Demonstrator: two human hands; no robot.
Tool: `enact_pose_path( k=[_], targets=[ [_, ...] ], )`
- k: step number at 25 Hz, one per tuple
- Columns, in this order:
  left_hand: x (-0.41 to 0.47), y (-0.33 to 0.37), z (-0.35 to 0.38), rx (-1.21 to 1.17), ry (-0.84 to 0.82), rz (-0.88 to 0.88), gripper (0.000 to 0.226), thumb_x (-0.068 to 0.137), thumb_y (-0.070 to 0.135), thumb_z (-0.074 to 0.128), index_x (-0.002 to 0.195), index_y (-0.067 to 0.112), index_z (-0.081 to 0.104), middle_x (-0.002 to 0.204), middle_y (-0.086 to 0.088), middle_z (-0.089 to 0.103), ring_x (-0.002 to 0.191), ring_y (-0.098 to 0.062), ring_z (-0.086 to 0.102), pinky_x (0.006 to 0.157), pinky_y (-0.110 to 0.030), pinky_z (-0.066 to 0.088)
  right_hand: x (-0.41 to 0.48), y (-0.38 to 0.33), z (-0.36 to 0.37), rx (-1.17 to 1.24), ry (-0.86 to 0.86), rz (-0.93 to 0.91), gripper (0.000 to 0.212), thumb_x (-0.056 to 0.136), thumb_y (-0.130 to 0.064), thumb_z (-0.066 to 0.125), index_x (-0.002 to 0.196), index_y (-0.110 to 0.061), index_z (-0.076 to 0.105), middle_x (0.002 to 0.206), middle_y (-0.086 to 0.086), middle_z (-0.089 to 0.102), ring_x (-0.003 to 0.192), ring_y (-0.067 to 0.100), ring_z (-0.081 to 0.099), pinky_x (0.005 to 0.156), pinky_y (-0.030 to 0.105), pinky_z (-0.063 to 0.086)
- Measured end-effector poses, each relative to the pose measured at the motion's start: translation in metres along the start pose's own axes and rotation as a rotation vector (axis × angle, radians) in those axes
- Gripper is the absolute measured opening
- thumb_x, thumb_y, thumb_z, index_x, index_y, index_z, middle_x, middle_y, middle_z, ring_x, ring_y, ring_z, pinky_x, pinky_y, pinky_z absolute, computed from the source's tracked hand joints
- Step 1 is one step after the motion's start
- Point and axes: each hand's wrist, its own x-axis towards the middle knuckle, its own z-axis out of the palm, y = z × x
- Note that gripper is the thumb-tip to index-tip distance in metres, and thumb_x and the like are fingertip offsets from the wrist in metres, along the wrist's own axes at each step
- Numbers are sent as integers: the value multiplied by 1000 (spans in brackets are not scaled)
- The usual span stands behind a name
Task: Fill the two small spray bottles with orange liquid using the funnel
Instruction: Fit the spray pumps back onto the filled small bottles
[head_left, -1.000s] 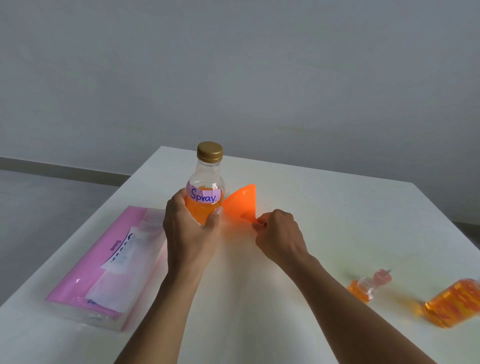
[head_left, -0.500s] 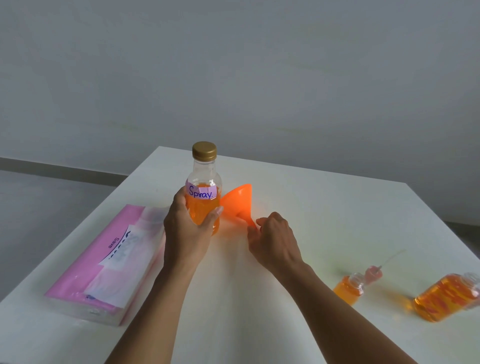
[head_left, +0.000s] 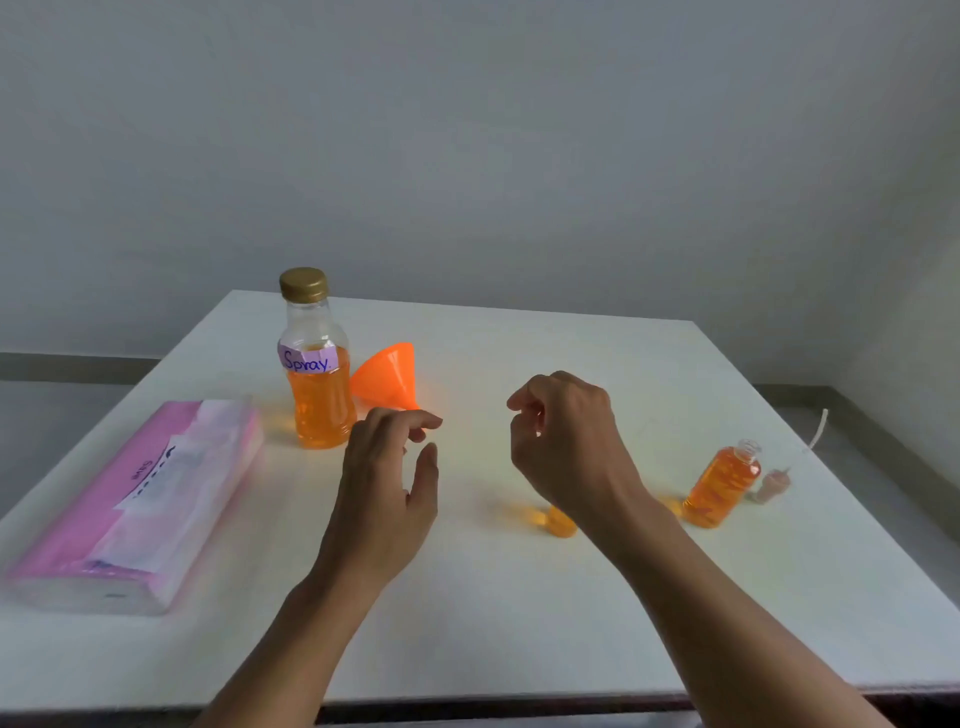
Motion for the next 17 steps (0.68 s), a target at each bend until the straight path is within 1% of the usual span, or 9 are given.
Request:
enact_pose_path(
  k=[2,4,7,9,10,11,14,15,17],
  targets=[
    [-11,8,17,-60,-215,-94,34,91,14,62,120,30,54,112,9,54,100,0,50,78,-7,40,-8,24,-30,31,107,82,21,83,-3,46,75,-6,65,74,3,69,71,24,64,61,40,56],
    [-18,16,35,-96,-367,-150,43,90,19,65,127,34,48,120,13,52,106,5,48,80,-4,38,-24,49,-49,37,170,197,22,82,0,46,70,-6,64,68,2,69,68,23,65,60,40,56],
    [-22,28,60,-173,-504,-221,58,84,30,72,134,34,43,130,17,49,113,4,47,91,-12,39,-48,84,-47,54,107,351,25,88,-4,45,75,-8,66,72,1,71,70,23,67,64,43,58],
    [-24,35,75,-210,-548,-247,67,80,36,76,138,33,42,134,17,48,117,0,47,97,-19,40,-55,109,-35,48,14,430,18,90,-9,50,82,-10,66,73,2,70,70,21,66,66,43,60],
    [-24,38,81,-215,-553,-243,69,79,38,77,139,33,42,135,17,49,119,0,47,98,-17,40,-55,117,-30,48,-26,468,10,90,-15,56,90,-12,66,75,1,69,72,17,66,68,39,60],
    [-24,41,86,-216,-551,-238,67,80,39,76,138,33,44,134,18,51,118,1,48,95,-12,39,-54,121,-26,48,-65,501,13,91,-23,61,100,-14,64,77,0,69,75,15,65,70,36,58],
    [-21,51,90,-219,-533,-231,43,83,39,73,123,36,56,111,28,58,98,17,53,77,3,35,-48,127,-12,29,-67,492,47,90,-51,66,123,-19,55,95,1,70,88,19,67,77,35,55],
    [-20,52,89,-230,-529,-224,36,84,37,73,117,36,59,104,29,61,94,20,54,74,3,36,-45,127,-6,22,-48,467,48,89,-52,66,124,-21,55,101,1,68,92,20,67,79,37,56],
    [-16,49,87,-257,-515,-214,27,84,35,73,109,34,64,97,21,69,92,14,60,74,-1,38,-40,125,1,47,-18,406,31,93,-47,65,112,-23,60,102,-2,67,91,19,66,75,35,55]
  ],
)
